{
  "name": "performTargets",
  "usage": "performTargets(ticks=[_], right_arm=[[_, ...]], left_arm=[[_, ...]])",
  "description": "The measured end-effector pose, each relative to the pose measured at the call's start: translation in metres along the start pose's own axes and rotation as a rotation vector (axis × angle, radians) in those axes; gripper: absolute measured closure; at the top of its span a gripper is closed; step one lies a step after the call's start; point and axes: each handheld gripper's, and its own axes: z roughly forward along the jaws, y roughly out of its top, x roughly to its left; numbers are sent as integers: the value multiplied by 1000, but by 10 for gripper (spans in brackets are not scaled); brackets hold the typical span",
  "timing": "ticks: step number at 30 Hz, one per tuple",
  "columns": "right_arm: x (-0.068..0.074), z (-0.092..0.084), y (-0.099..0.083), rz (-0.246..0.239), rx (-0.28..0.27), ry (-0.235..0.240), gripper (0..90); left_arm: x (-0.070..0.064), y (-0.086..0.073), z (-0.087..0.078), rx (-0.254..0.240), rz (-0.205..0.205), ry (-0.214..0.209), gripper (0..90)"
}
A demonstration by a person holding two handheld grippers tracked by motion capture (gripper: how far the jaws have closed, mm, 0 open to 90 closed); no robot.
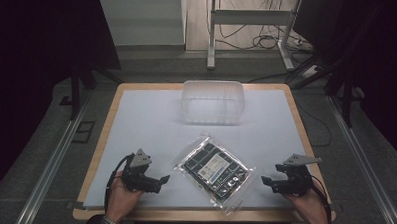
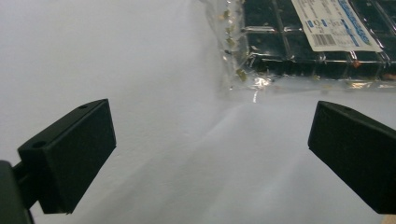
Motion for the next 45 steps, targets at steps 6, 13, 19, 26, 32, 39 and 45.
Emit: performTargets(ticks=[6,13,19,26,32,39,45], right_arm=[[0,-1,-1,-3,-10,-7,219],[2,0,-1,-23,-11,-18,218],[5,-2,0,-18,-1,-25,269],[10,-4,4,-27,-5,-34,362],[18,-4,7,-55,-7,-26,439],[32,-2,14,-114,-20,-14,524],[50,3,21,-147,-24,20,656]], left_arm=[[-2,-1,4,10,-29,-30,0],[-8,-4,5,25,-16,-76,31],[-11,-4,6,15,18,-89,56],[-7,-5,5,-13,6,-104,64],[-6,-5,5,-25,-6,-100,57],[-5,-5,7,-18,-24,-95,26],[-7,-4,7,-30,-25,-109,17]])
